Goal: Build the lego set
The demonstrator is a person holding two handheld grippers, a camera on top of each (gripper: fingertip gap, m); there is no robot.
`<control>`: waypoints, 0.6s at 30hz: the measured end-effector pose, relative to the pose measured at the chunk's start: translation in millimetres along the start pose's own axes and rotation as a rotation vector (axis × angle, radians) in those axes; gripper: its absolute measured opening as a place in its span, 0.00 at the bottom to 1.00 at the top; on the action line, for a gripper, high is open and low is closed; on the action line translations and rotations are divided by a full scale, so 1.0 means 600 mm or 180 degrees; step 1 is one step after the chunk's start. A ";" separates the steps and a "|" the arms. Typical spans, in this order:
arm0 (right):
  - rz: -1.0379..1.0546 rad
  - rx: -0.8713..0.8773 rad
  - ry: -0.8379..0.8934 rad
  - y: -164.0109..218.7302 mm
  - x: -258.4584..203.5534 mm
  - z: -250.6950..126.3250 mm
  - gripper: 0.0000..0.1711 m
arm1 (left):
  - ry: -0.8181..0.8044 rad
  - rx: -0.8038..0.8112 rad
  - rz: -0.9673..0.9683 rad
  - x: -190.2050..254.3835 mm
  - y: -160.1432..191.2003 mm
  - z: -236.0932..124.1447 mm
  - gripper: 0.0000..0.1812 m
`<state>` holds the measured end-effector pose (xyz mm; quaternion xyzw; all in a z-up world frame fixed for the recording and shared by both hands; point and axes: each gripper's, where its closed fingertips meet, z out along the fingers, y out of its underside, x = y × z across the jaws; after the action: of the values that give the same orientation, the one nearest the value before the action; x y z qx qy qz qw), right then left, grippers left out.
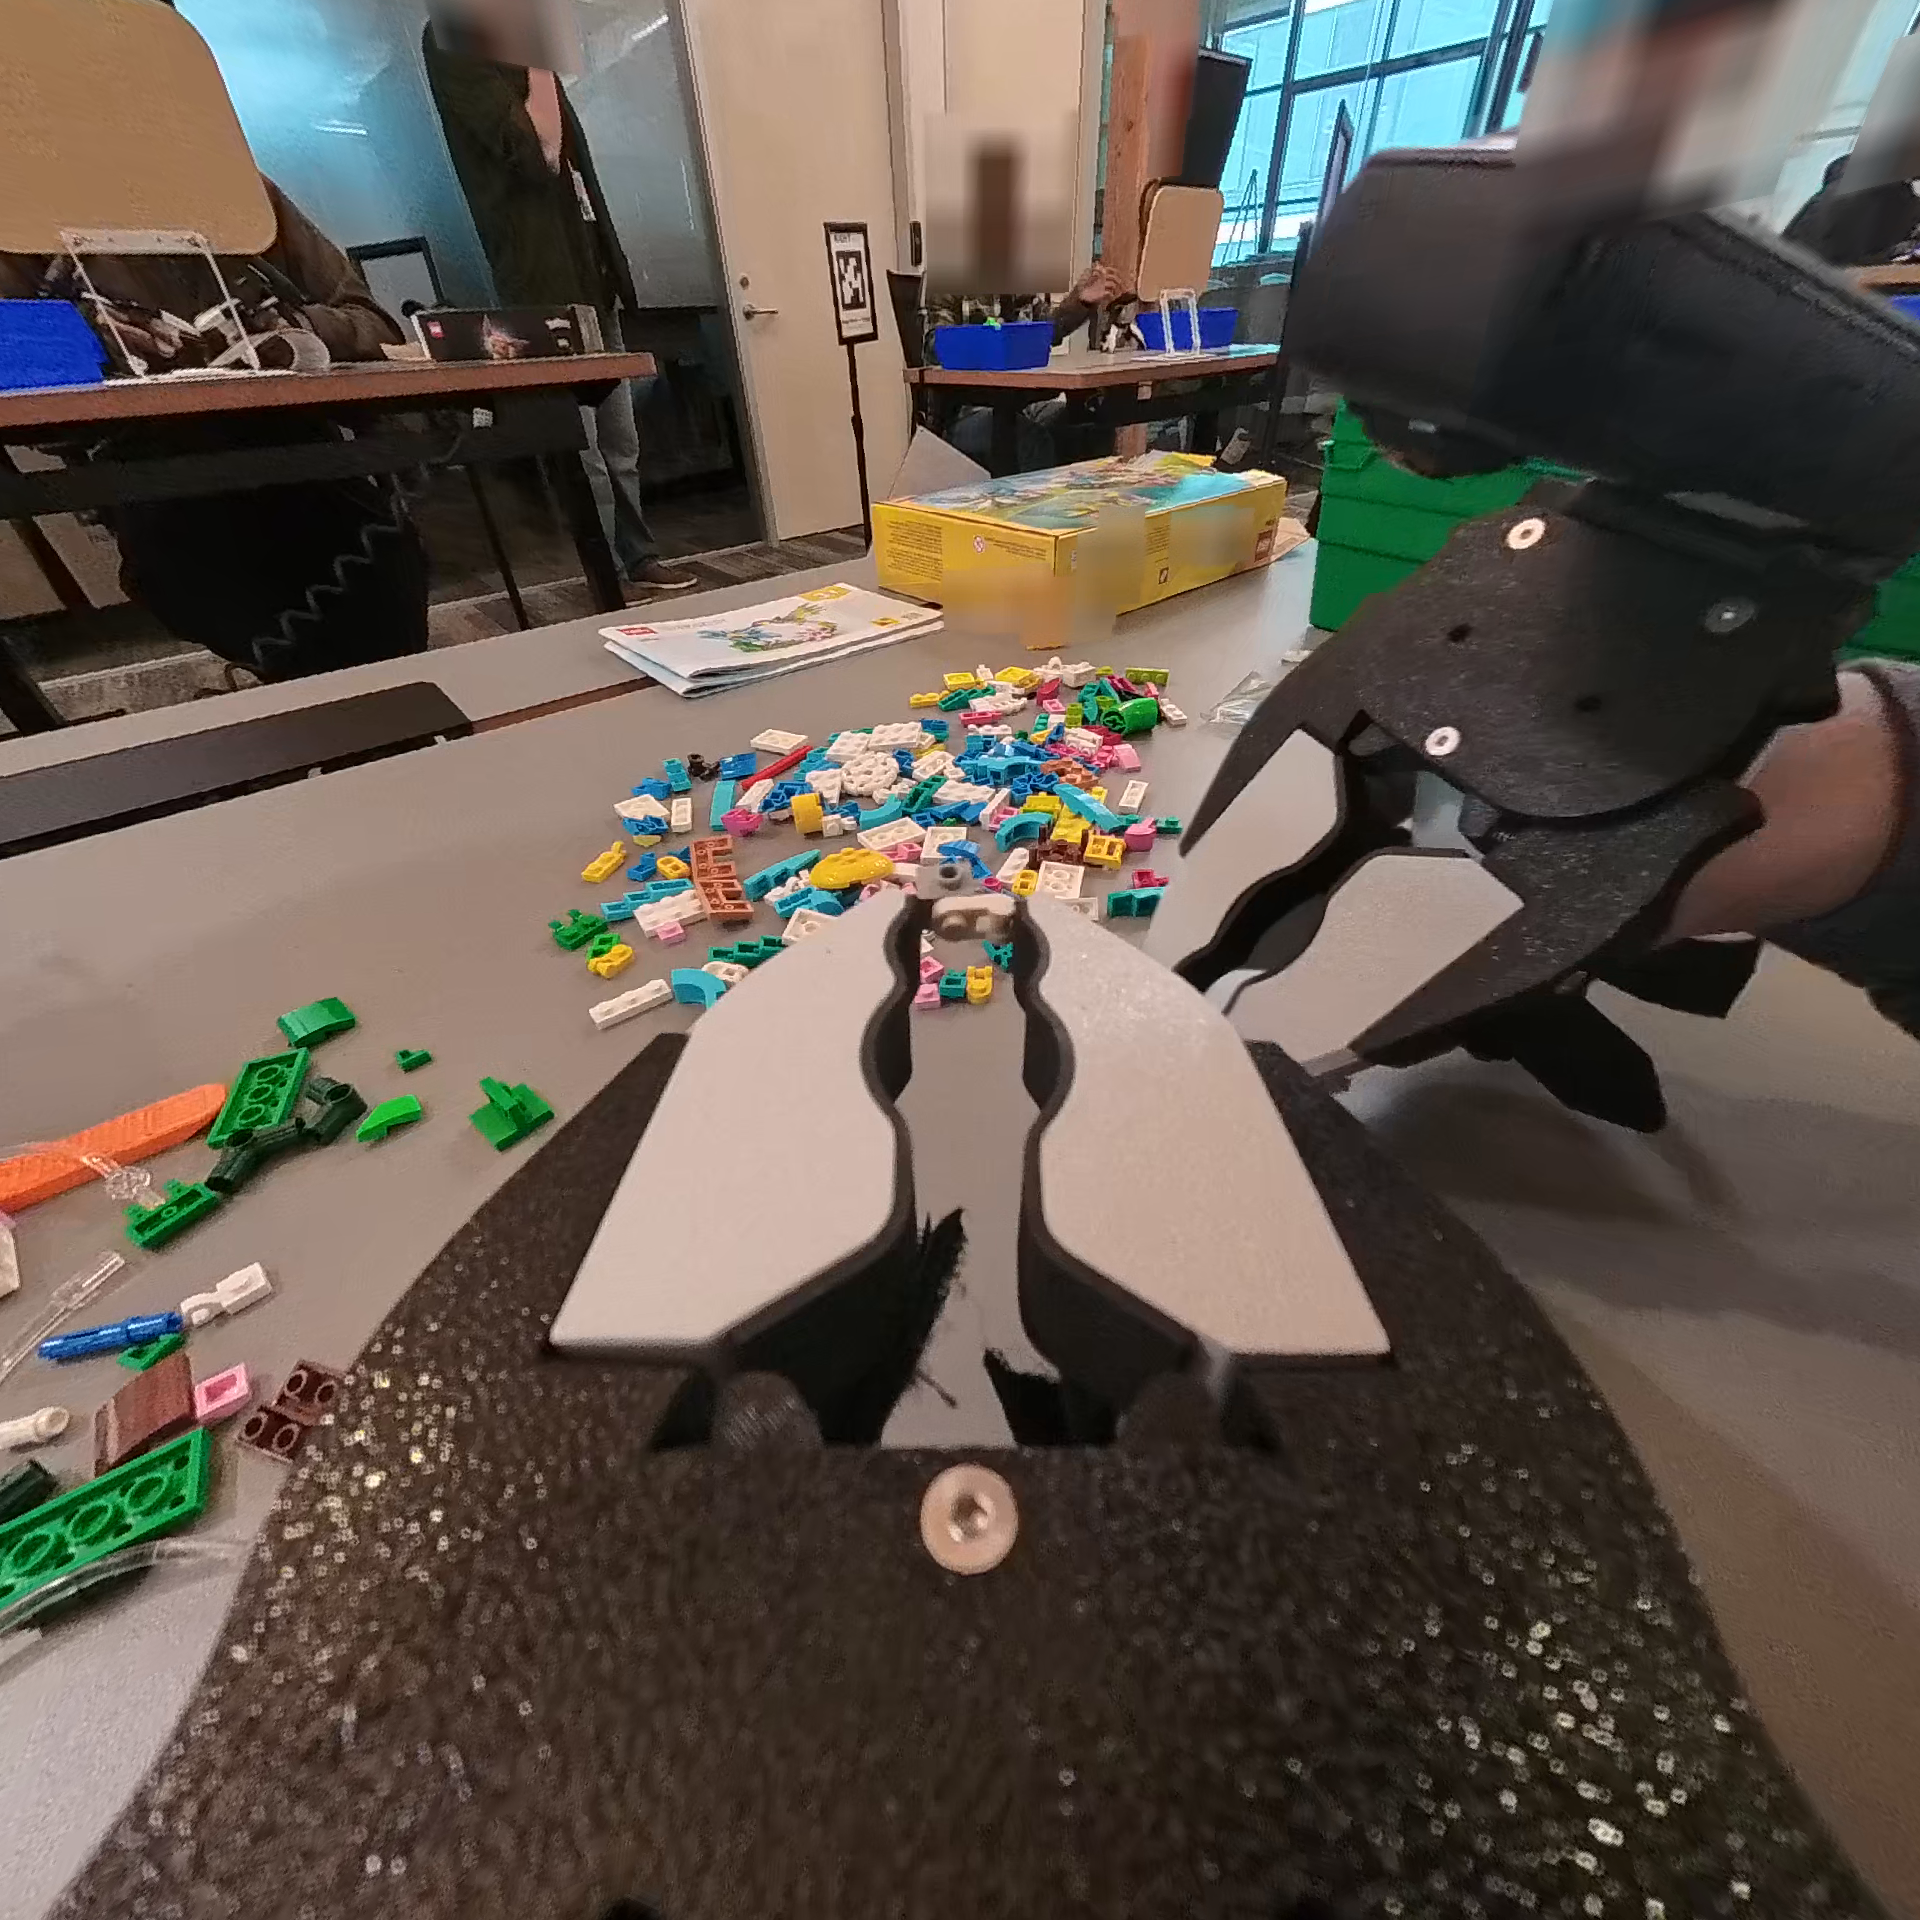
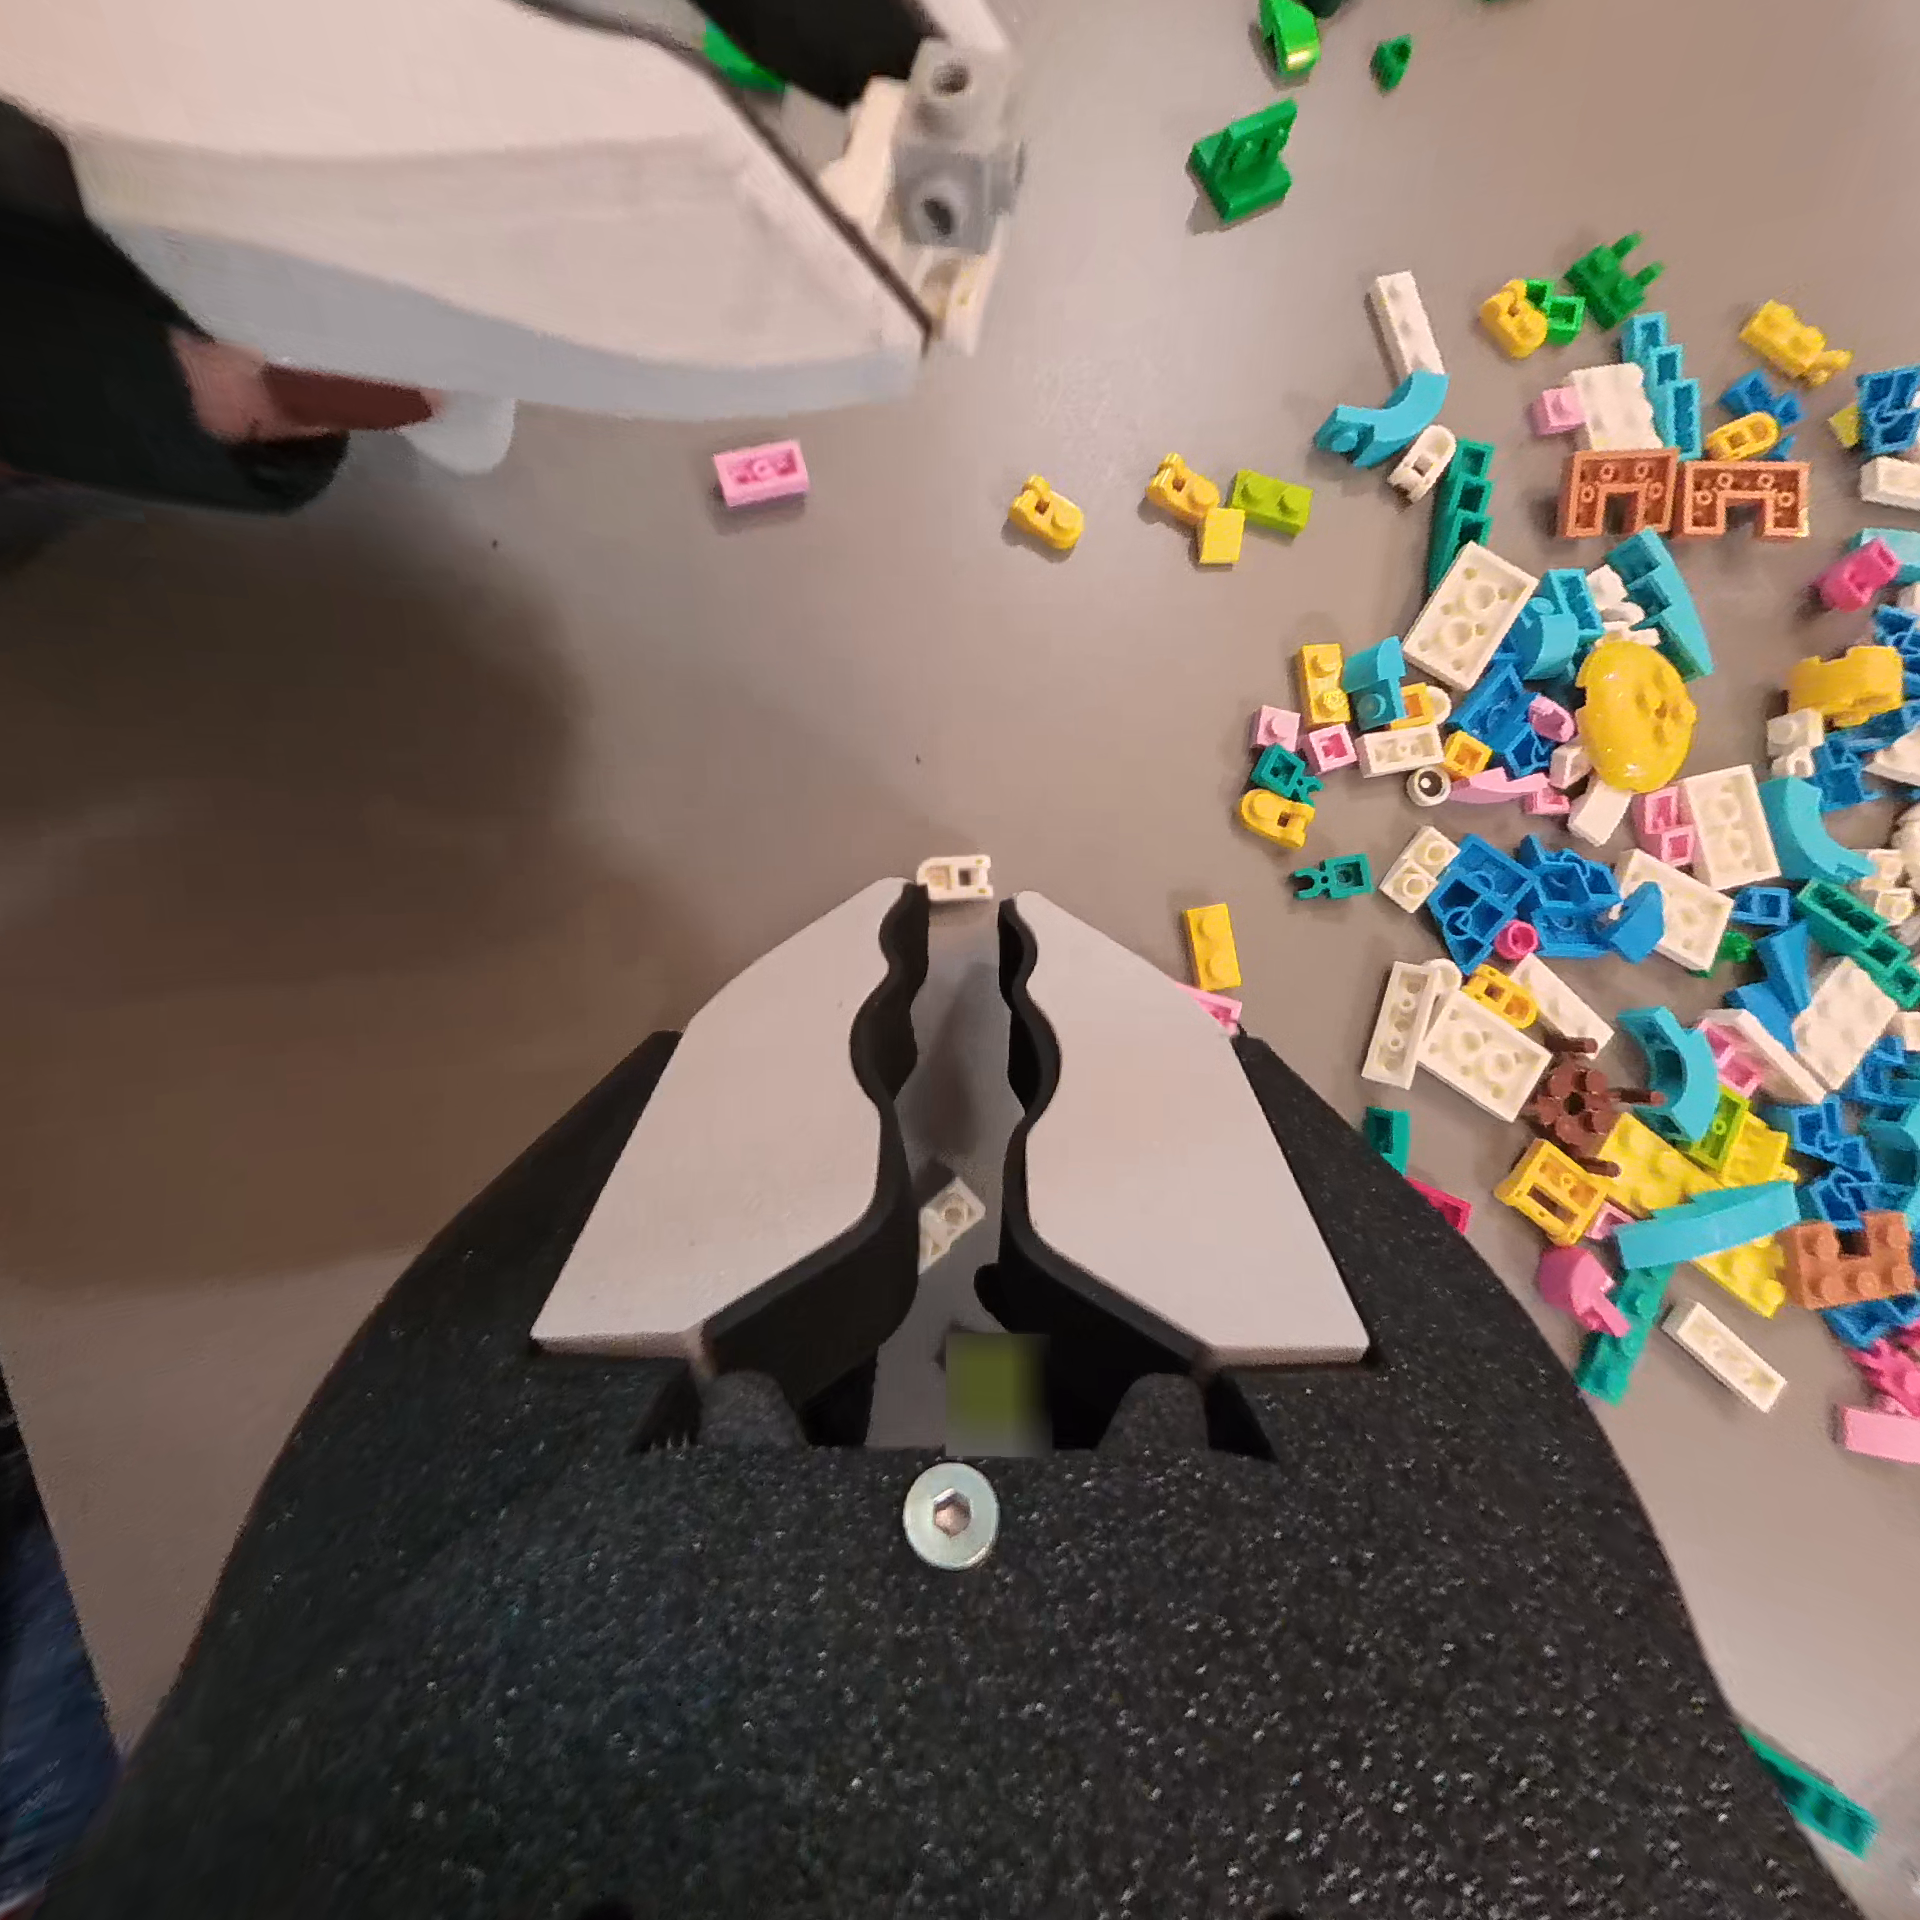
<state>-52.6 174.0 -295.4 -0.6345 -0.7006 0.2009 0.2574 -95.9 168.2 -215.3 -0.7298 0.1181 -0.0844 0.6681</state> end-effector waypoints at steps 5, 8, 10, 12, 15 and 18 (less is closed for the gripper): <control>-0.0111 -0.0062 -0.0007 -0.002 -0.001 0.008 0.09 | 0.0013 -0.0007 0.0009 0.001 0.001 0.000 0.09; -0.0171 -0.0131 -0.0013 0.002 -0.003 0.011 0.08 | 0.0024 -0.0014 0.0007 0.002 0.001 0.001 0.09; -0.0165 -0.0117 -0.0002 0.002 -0.002 0.010 0.08 | 0.0025 -0.0013 0.0008 0.002 0.001 0.001 0.09; -0.0159 -0.0083 0.0022 0.000 0.000 0.007 0.08 | 0.0028 -0.0015 0.0007 0.002 0.001 0.001 0.09; -0.0160 -0.0031 0.0066 -0.002 0.004 0.001 0.08 | 0.0028 -0.0013 0.0006 0.002 0.001 0.001 0.09; -0.0208 0.0081 0.0140 -0.010 0.008 -0.008 0.08 | 0.0027 -0.0014 0.0007 0.002 0.001 0.001 0.09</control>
<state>-54.4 177.7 -287.7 -0.6122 -0.7124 0.1873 0.2873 -94.9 168.3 -216.0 -0.7308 0.1219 -0.0864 0.6661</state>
